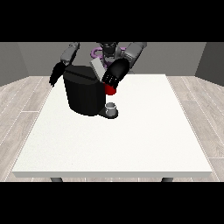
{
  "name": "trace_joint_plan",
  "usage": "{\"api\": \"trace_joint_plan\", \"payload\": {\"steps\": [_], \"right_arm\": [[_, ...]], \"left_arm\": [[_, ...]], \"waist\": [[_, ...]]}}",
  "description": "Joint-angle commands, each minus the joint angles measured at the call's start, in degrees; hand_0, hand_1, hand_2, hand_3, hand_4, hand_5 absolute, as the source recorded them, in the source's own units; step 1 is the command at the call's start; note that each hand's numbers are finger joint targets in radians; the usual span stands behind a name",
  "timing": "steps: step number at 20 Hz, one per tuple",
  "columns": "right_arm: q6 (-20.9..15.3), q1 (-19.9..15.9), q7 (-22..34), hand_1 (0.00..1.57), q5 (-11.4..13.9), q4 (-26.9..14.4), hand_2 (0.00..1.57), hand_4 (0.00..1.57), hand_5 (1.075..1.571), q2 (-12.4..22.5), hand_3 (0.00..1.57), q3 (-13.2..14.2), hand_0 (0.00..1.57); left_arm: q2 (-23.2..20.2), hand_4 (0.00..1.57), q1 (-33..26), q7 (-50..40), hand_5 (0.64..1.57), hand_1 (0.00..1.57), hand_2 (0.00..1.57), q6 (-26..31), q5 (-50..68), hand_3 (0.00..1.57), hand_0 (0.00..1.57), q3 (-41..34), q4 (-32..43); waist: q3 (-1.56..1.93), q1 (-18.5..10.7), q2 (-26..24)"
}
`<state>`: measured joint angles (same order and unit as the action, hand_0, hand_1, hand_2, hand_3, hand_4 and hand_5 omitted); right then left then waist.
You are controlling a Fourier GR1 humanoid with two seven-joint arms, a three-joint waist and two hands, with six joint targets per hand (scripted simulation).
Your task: Insert the coffee pod into the coffee machine and close the lid
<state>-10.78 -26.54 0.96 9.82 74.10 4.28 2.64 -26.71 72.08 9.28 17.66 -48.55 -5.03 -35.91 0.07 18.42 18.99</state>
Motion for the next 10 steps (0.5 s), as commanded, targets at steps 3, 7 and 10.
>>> {"api": "trace_joint_plan", "payload": {"steps": [3,7,10], "right_arm": [[-1.57,0.32,1.48,0.00,0.85,1.50,0.00,0.00,1.571,-1.41,0.00,-0.93,0.00],[-1.50,-2.53,1.09,0.00,0.40,-1.19,0.00,0.04,1.571,-0.15,0.00,0.85,0.00],[-0.33,-3.06,0.82,0.00,1.05,1.83,0.00,0.08,1.571,-0.48,0.00,-1.36,0.00]], "left_arm": [[0.64,0.00,-0.88,2.44,1.571,1.15,1.15,-4.26,0.00,0.95,1.15,-1.03,0.40],[0.07,0.00,2.35,3.27,1.571,1.25,1.21,-2.44,0.76,0.95,1.25,-1.64,-0.38],[-1.45,0.00,2.88,3.65,1.571,1.22,1.20,-5.31,-0.20,0.98,1.22,-2.28,0.87]], "waist": [[-0.08,0.28,0.64],[-0.06,-1.07,2.35],[-0.07,2.14,4.98]]}}
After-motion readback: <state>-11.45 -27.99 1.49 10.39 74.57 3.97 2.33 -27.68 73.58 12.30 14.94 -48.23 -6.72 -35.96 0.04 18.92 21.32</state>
